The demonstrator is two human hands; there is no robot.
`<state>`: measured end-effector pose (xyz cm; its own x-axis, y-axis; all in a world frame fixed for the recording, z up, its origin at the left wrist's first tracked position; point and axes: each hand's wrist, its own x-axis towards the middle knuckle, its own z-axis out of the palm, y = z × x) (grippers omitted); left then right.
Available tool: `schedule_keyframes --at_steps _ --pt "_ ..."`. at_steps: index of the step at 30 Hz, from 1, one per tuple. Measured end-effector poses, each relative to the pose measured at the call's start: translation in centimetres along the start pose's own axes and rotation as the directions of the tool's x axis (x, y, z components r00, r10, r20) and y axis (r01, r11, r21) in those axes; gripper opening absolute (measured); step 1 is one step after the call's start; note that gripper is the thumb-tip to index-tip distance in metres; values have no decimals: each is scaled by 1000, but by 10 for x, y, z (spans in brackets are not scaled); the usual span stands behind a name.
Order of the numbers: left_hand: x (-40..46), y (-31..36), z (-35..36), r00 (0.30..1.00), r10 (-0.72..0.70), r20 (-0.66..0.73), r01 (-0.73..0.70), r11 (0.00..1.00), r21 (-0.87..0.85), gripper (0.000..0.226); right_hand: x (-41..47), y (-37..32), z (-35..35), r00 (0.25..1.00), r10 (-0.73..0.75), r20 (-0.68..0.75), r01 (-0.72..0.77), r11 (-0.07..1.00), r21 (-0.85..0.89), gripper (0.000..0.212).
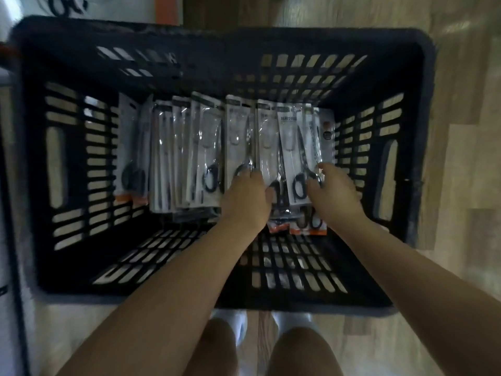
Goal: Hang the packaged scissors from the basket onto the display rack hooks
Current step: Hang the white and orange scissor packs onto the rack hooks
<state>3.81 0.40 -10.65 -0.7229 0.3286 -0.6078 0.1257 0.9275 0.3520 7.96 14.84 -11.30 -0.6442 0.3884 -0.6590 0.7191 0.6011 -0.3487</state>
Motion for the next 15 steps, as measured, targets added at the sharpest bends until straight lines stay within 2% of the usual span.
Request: schedule_keyframes --at_steps 3,7,11,13,15 --pt "36 1 15 998 -49 -29 48 998 -33 42 43 9 19 997 53 -48 -52 999 12 45" --pt "67 5 29 987 -122 -101 111 987 -116 37 84 12 39 981 103 -164 -79 986 148 56" --pt "87 11 36 965 -247 -95 223 952 -207 49 101 18 48 985 143 -97 -138 988 62 81" --pt "93 9 34 957 -279 -80 245 925 -290 51 102 24 49 984 148 -96 -134 982 135 89" --pt "95 4 31 955 -285 -84 237 901 -362 41 101 28 49 980 180 -86 -158 963 217 84"
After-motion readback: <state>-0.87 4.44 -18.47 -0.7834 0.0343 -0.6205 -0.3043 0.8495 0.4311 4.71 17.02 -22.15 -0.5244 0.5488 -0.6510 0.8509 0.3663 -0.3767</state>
